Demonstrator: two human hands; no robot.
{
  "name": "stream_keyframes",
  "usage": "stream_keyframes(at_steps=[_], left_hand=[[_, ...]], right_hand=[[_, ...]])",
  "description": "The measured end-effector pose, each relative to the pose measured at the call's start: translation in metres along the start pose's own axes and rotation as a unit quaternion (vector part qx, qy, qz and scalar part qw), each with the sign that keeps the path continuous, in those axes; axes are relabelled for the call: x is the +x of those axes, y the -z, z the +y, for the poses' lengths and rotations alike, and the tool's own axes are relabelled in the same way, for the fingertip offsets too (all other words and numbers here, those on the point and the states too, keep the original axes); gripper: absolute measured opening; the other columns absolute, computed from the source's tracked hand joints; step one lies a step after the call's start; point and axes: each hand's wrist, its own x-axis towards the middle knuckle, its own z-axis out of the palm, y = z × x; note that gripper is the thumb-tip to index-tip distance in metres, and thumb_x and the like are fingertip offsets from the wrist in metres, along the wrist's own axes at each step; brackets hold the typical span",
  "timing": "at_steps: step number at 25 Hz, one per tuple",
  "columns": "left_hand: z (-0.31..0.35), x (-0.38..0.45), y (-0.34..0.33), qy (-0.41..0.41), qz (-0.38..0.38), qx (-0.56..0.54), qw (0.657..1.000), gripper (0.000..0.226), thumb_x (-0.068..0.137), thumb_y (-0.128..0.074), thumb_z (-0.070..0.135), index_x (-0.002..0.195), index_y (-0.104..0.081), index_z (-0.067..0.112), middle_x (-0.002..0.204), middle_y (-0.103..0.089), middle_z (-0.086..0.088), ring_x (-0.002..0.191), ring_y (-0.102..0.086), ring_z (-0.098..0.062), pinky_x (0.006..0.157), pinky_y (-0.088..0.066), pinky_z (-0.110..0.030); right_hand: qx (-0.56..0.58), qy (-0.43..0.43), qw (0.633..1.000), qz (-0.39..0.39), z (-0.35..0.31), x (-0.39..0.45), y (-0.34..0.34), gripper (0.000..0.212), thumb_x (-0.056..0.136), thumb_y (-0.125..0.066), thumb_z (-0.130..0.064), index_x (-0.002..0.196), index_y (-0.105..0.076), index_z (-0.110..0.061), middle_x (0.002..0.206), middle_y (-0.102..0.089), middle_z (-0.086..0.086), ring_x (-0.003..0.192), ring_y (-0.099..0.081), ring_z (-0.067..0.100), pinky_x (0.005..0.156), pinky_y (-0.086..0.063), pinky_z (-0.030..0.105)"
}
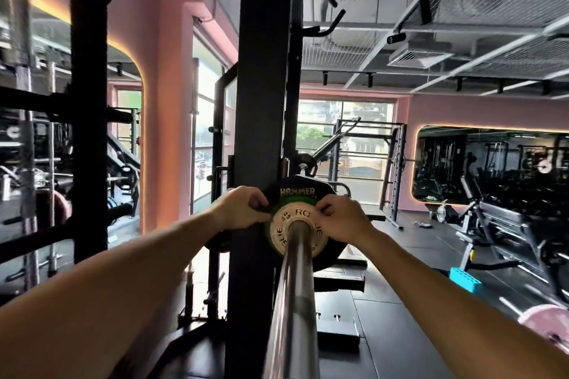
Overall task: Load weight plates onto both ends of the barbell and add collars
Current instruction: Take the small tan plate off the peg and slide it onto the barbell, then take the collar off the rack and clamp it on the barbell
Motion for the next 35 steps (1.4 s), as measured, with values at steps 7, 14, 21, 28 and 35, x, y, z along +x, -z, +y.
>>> stream_keyframes(at_steps=[7,14,21,28,35], left_hand=[[-0.024,-0.055,0.078,0.049,-0.036,0.042,0.997,0.027,0.087,-0.08,0.026,0.109,-0.073,0.012,0.108,-0.075,-0.01,0.082,-0.064,-0.014,0.08,-0.051,-0.022],[-0.088,-0.129,0.174,0.11,-0.007,0.082,0.991,0.034,0.092,-0.074,0.033,0.118,-0.07,0.012,0.113,-0.075,-0.008,0.087,-0.061,-0.006,0.068,-0.04,-0.01],[-0.206,-0.208,0.268,0.142,-0.004,0.091,0.986,0.024,0.09,-0.074,0.038,0.108,-0.067,0.022,0.11,-0.071,0.001,0.103,-0.068,-0.016,0.09,-0.054,-0.028],[-0.32,-0.241,0.335,0.168,0.01,0.058,0.984,0.03,0.089,-0.076,0.034,0.115,-0.069,0.02,0.106,-0.07,0.001,0.094,-0.066,-0.012,0.065,-0.045,-0.014],[-0.397,-0.199,0.344,0.158,0.023,0.015,0.987,0.028,0.085,-0.079,0.037,0.107,-0.067,0.026,0.101,-0.072,0.003,0.091,-0.071,-0.014,0.074,-0.06,-0.028]], right_hand=[[0.022,0.108,0.991,-0.079,-0.092,0.005,-0.015,0.008,0.084,-0.074,-0.037,0.08,-0.072,-0.031,0.073,-0.066,-0.017,0.074,-0.061,0.0,0.061,-0.038,0.01],[-0.042,0.197,0.971,-0.132,-0.202,-0.002,-0.039,0.016,0.085,-0.074,-0.038,0.088,-0.074,-0.022,0.083,-0.063,-0.013,0.092,-0.065,0.013,0.075,-0.042,0.021],[-0.093,0.245,0.947,-0.185,-0.321,-0.02,-0.124,0.022,0.085,-0.074,-0.043,0.1,-0.068,-0.027,0.111,-0.064,0.0,0.106,-0.06,0.021,0.084,-0.044,0.025],[-0.046,0.199,0.96,-0.192,-0.396,-0.033,-0.222,0.022,0.083,-0.075,-0.043,0.101,-0.07,-0.031,0.1,-0.071,-0.006,0.089,-0.058,0.012,0.065,-0.04,0.02],[-0.013,0.169,0.969,-0.177,-0.428,0.01,-0.276,0.023,0.082,-0.077,-0.037,0.101,-0.069,-0.028,0.093,-0.074,-0.003,0.087,-0.065,0.012,0.067,-0.043,0.022]])
